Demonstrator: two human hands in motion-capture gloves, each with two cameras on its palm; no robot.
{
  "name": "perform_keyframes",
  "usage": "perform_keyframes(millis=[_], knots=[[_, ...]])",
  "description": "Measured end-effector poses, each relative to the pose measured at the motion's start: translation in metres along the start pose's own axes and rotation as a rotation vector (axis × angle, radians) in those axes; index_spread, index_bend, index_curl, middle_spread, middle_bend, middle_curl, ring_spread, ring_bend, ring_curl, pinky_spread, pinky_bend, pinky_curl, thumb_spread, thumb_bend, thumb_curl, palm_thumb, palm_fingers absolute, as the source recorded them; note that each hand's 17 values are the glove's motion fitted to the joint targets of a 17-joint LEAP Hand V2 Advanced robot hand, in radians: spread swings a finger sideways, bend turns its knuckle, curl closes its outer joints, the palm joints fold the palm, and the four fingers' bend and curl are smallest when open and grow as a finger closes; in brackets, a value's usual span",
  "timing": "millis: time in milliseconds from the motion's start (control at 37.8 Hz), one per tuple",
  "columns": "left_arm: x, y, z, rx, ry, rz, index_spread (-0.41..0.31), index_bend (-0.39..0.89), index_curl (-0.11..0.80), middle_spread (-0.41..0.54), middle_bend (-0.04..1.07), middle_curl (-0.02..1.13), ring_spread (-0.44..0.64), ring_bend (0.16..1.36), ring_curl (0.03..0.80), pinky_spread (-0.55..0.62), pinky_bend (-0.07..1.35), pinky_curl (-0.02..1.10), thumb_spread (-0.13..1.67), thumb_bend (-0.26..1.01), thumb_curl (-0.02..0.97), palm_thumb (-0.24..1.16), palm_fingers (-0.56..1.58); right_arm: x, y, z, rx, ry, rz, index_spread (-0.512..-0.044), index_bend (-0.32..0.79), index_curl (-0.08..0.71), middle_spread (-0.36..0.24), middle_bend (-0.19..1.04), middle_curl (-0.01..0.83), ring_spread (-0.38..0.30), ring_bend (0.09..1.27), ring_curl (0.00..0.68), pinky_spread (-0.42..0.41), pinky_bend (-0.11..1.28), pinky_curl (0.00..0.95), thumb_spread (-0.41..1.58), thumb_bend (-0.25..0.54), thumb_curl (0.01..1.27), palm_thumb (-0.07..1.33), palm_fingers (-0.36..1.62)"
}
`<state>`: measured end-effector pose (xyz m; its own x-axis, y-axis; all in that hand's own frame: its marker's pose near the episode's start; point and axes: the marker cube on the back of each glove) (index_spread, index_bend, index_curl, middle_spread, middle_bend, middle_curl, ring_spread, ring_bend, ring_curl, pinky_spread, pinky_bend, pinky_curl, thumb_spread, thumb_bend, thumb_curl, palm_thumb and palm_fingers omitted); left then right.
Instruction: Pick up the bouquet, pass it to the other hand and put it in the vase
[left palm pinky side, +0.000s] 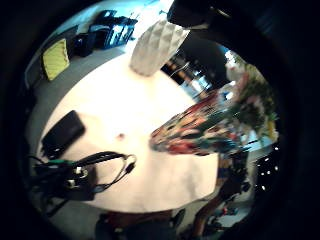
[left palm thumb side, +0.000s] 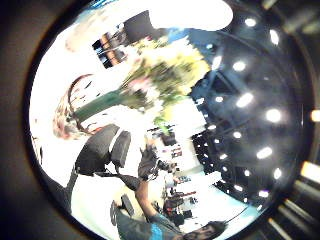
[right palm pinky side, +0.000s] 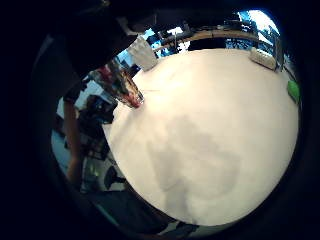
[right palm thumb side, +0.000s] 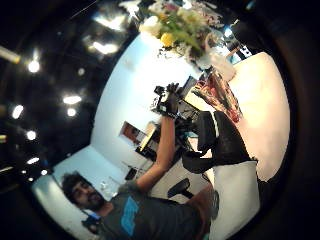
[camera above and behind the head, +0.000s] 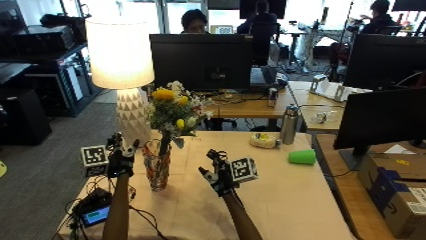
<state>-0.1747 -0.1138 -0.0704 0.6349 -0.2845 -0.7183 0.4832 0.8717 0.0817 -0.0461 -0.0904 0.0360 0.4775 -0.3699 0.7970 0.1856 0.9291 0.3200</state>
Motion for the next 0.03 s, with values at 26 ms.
perform_keyframes(millis=[26], knots=[[0.003, 0.0026, -0.0025, 0.032, 0.037, 0.017, 0.129, 0.12, 0.213, 0.205, 0.22, 0.41, 0.3, 0.72, 0.355, 0.47, 0.51, 0.37, 0.9, -0.03, 0.333, 0.49, 0.11, -0.0006, -0.0003, 0.0004, 0.0, -0.005, -0.008, -0.297, 0.17, 0.374, -0.073, 0.17, 0.393, 0.12, 0.19, 0.335, 0.358, 0.41, 0.343, 1.15, -0.018, 0.48, 0.82, 0.53]])
